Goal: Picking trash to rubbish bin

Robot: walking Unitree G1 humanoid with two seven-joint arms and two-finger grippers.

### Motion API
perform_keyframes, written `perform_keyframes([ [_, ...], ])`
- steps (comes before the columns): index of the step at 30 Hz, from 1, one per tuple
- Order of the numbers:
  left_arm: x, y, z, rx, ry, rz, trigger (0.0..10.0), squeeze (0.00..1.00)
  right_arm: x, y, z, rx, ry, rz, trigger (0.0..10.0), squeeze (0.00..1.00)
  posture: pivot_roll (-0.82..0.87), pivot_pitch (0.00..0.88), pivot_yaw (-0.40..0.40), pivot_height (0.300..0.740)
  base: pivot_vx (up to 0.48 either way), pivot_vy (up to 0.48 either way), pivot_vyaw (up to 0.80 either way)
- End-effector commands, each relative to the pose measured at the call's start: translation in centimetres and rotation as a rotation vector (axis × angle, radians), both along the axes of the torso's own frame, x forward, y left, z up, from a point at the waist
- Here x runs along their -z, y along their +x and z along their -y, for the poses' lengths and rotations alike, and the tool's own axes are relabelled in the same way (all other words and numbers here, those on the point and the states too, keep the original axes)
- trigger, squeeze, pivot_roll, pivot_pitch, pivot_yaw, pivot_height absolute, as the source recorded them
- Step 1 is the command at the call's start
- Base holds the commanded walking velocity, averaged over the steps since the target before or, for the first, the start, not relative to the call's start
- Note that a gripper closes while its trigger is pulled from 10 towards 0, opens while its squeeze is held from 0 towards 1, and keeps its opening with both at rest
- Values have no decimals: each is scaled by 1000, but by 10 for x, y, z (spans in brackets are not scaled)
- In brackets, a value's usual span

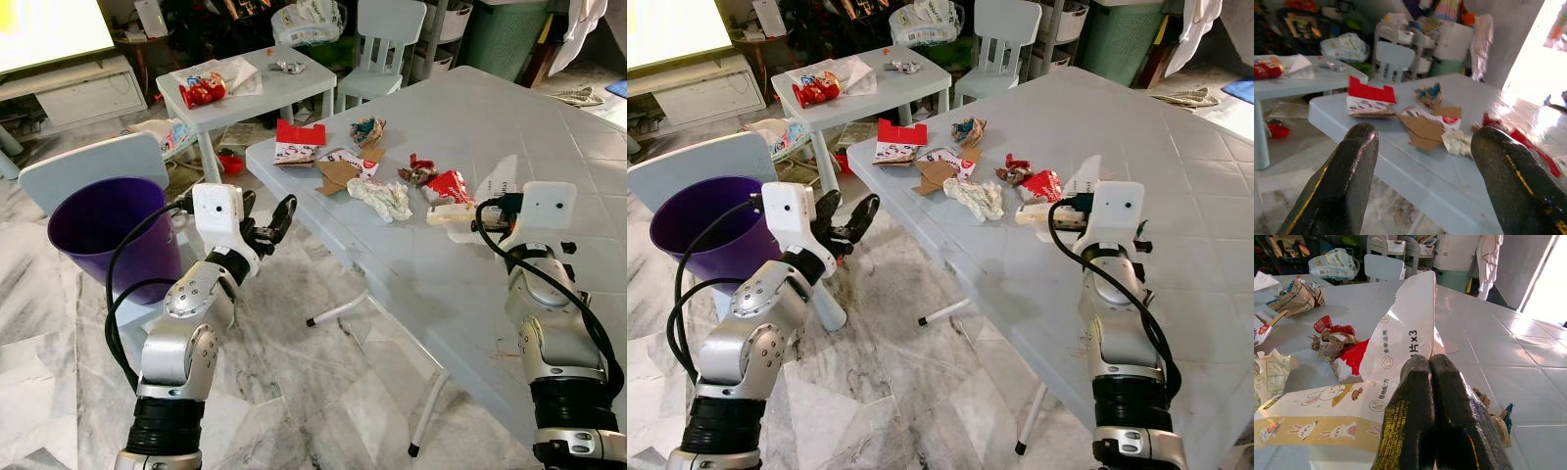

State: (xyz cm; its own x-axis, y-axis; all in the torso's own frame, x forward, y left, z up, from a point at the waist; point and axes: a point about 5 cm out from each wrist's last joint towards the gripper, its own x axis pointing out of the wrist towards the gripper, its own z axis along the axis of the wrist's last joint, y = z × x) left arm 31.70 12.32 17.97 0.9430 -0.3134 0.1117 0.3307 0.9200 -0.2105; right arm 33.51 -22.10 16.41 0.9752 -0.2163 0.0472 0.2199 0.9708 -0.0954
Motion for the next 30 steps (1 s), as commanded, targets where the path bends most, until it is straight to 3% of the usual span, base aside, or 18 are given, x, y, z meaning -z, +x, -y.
perform_keyframes([
  [1, -2, 4, -5, -37, -25, -3, 10000, 0, -6, 1, 3, 12, 6, 27, 10000, 0, 77, 65, -19, 740, 0, 0, 0],
  [14, -1, 7, -6, -55, -66, -37, 10000, 0, -5, 1, 2, 8, 10, 22, 10000, 0, 75, 71, -22, 740, 0, 0, -222],
  [30, -1, 8, -6, -54, -72, -45, 10000, 0, -5, 1, 3, 9, 12, 21, 10000, 0, 72, 72, -21, 740, 0, 376, 0],
])
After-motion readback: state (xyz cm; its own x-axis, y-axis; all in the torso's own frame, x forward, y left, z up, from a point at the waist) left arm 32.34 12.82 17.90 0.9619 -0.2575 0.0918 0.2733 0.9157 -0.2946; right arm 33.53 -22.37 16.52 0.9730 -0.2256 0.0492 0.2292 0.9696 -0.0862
